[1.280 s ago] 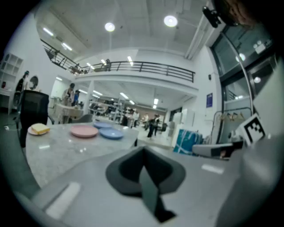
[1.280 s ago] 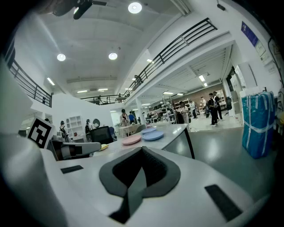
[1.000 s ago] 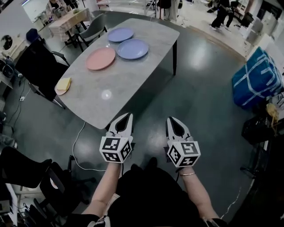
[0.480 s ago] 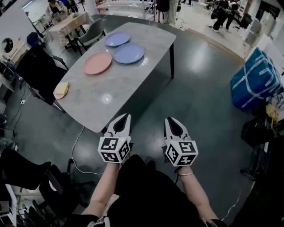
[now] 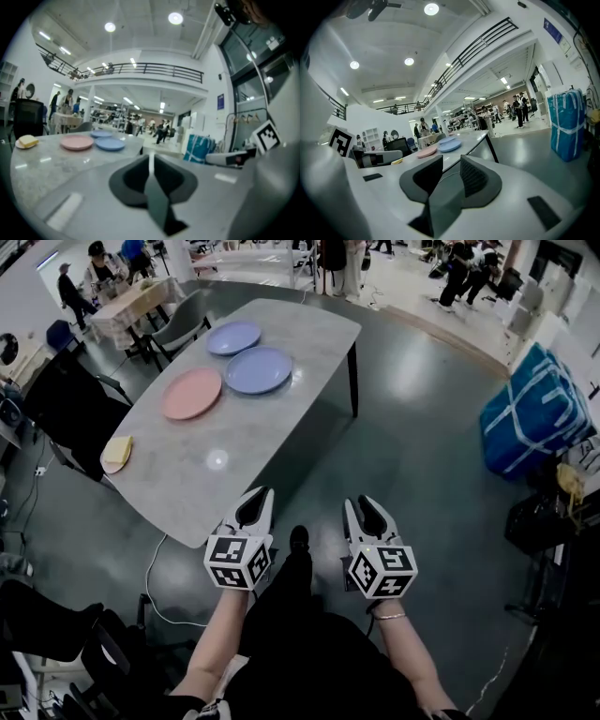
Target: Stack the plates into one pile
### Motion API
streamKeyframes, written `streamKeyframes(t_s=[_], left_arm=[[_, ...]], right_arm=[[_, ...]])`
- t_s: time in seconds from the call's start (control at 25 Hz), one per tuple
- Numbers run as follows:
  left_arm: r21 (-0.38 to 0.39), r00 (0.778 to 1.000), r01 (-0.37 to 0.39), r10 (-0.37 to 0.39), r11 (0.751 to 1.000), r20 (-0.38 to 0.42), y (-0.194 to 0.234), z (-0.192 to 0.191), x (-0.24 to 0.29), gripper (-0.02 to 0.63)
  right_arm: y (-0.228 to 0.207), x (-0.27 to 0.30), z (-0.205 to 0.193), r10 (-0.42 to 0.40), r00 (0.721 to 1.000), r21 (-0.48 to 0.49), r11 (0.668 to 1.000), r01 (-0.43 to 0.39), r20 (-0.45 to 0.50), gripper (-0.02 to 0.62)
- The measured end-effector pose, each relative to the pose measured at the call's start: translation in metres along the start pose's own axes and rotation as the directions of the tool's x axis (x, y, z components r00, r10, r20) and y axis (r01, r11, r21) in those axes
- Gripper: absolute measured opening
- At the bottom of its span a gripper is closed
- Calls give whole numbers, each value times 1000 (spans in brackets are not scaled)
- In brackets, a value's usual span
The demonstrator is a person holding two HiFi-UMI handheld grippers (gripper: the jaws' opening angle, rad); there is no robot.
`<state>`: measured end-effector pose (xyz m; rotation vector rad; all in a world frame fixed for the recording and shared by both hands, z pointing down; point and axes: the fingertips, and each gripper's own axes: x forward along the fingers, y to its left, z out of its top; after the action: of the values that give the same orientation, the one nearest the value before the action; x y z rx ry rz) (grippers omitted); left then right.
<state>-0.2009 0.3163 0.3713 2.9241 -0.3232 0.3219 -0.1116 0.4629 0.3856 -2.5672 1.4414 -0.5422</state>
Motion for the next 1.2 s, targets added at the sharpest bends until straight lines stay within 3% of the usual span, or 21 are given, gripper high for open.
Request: streamKeyframes(t_s=[0.32,0.68,1.2], left_arm=[[-39,1000,7,-8,999,-30,44,3,74,85],[-94,995,-81,74,992,-69,128,14,160,171],[-180,976,-214,200,960,-89,218,36,228,187]], right_arm=[[-28,72,8,-27,998,14,1000,27,-54,118],[-43,196,30,12,991,11,1000,-11,-135,149],[-34,331,73,93,978,-49,993,-104,-187,147]])
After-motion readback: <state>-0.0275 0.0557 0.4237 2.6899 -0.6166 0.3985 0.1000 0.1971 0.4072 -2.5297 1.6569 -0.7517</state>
